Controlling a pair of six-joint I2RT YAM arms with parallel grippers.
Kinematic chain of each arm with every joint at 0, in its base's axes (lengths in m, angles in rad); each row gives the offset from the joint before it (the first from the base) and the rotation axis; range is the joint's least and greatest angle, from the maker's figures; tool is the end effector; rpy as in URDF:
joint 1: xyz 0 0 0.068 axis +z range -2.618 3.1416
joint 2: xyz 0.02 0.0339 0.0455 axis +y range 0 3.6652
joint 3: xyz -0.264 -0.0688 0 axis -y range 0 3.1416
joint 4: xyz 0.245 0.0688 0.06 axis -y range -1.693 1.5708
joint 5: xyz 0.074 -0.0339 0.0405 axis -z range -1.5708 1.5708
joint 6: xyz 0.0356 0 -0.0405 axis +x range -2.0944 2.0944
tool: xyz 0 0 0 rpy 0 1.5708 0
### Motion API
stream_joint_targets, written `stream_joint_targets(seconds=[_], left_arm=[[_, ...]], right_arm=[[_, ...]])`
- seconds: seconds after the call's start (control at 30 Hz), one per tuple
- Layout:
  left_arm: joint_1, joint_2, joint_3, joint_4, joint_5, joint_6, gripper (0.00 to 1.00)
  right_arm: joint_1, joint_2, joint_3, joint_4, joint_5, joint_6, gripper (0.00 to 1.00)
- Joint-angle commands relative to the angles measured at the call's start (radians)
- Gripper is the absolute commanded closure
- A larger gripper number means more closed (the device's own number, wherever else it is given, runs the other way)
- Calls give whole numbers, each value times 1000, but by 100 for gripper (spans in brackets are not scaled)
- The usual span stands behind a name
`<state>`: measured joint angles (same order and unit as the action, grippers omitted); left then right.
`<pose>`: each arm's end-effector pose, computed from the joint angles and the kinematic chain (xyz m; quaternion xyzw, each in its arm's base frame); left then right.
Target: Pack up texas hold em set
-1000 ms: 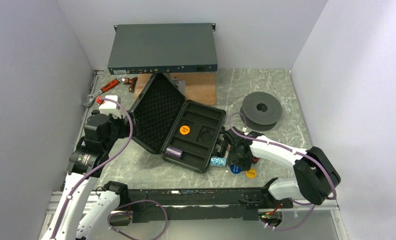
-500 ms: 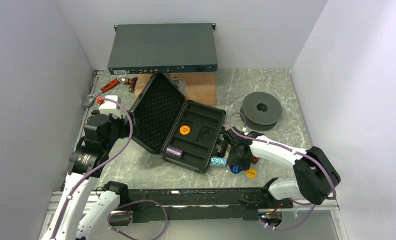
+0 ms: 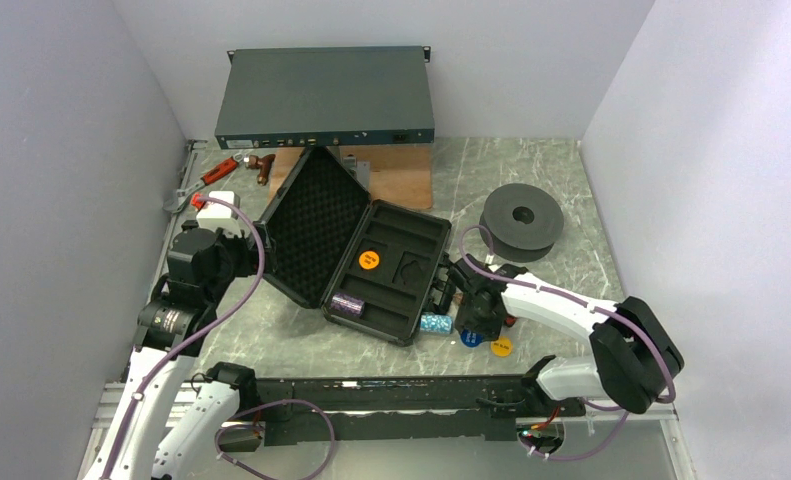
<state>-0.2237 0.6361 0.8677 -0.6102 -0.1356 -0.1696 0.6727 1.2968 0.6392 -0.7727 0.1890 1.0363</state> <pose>0.1316 -0.0250 0.3446 -0.0157 0.8264 -0.0545 0.5603 0.1562 0.1159 0.1575 0.1861 0.9755 -0.0091 0.1169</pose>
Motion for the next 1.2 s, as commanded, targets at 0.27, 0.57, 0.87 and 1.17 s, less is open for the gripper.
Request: stream_joint_targets(seconds=[0.27, 0.57, 0.87, 1.17], left_arm=[[2, -17, -6, 26, 10, 7, 1], [2, -18, -6, 26, 7, 7, 1], [3, -18, -5, 24, 6, 7, 1], [3, -17, -5, 26, 10, 7, 1]], right_arm=[[-2, -107, 5, -22, 70, -10, 60], [-2, -183, 10, -17, 87, -41, 60], [-3, -305, -7, 62, 59, -106, 60], [-3, -367, 7, 138, 12, -177, 60]])
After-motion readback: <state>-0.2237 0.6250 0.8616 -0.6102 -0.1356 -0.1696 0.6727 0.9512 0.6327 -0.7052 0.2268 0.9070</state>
